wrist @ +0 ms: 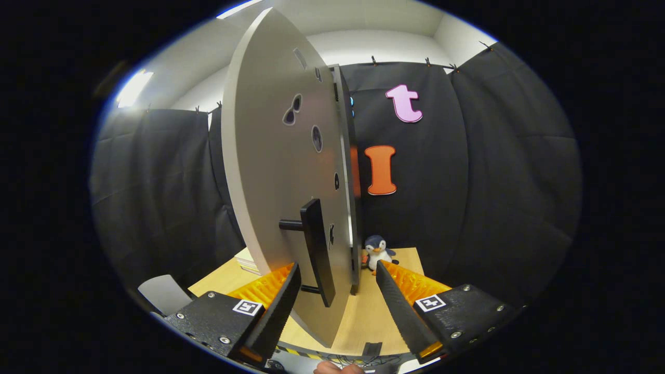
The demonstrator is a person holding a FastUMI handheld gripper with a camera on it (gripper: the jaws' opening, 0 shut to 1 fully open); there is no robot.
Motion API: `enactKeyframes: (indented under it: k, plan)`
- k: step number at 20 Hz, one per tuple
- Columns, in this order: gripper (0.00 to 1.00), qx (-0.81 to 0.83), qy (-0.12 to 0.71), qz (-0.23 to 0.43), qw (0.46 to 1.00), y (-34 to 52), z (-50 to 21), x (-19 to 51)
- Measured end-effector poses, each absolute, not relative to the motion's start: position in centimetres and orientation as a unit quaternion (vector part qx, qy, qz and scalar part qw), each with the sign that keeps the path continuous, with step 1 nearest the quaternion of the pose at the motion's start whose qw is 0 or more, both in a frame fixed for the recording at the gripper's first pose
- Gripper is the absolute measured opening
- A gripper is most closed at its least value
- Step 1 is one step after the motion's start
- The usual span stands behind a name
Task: Open the shoe cabinet door, grab the shoes and put them into the shoe cabinet, then close the shoe cabinet door.
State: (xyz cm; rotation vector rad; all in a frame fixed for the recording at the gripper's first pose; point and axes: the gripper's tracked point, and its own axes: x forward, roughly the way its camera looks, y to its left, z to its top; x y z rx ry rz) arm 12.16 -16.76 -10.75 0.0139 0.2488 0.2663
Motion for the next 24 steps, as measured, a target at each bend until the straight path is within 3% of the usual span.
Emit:
enactKeyframes:
  k: [15, 24]
  plan:
    - [0.92, -0.039, 0.141, 0.113, 0.983, 3.3, -11.8, 15.8]
    - [0.94, -0.045, 0.113, 0.102, 0.987, 11.4, -11.0, 22.9]
